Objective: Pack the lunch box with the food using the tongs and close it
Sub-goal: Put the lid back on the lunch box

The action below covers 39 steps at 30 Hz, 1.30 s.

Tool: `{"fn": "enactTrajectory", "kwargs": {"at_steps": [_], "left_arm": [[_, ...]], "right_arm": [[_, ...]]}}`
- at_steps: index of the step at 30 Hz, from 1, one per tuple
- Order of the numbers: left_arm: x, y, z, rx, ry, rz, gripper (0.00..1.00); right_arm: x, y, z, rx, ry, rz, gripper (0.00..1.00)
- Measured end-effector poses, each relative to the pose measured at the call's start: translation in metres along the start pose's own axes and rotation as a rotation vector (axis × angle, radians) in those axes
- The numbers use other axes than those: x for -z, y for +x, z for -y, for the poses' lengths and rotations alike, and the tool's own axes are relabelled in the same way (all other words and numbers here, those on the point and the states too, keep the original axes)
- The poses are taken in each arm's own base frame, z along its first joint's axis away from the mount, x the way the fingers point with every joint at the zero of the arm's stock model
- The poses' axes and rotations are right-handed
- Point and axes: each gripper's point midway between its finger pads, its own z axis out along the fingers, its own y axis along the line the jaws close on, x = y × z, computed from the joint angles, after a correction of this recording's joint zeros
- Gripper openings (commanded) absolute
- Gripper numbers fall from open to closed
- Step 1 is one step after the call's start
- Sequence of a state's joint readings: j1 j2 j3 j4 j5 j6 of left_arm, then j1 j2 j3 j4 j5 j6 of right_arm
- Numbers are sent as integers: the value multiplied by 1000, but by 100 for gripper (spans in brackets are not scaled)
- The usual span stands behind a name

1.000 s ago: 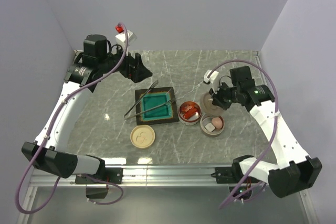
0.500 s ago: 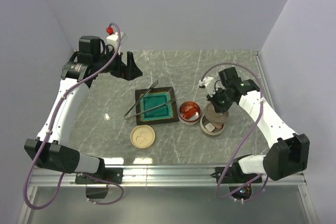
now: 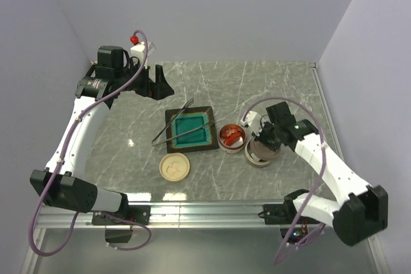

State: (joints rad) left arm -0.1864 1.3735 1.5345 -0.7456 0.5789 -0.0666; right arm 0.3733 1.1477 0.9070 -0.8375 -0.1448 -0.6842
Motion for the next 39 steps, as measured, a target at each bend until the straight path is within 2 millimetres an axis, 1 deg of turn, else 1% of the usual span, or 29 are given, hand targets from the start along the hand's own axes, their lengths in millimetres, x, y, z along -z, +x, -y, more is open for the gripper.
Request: {"fn": "enactTrajectory", "kwargs": {"at_steps": [4, 7, 17, 25, 33, 39], "left_arm": [[-1, 3, -1, 3, 0, -6, 99], [-1, 3, -1, 1, 0, -5, 99], [-1, 3, 0, 0, 2, -6, 99], [-1, 3, 0, -2, 2, -6, 100], [-1, 3, 0, -3, 3, -6, 99], [-1, 3, 0, -3, 3, -6, 99]], "right_arm": [[6, 5, -2, 160, 38, 64, 0], [6, 7, -5, 264, 34, 85, 0], [-2, -3, -6, 509, -12, 134, 0], [-7, -5, -5, 567, -18, 134, 0], [-18, 6, -16, 597, -44, 118, 0], [-21, 4, -17, 603, -37, 121, 0]]}}
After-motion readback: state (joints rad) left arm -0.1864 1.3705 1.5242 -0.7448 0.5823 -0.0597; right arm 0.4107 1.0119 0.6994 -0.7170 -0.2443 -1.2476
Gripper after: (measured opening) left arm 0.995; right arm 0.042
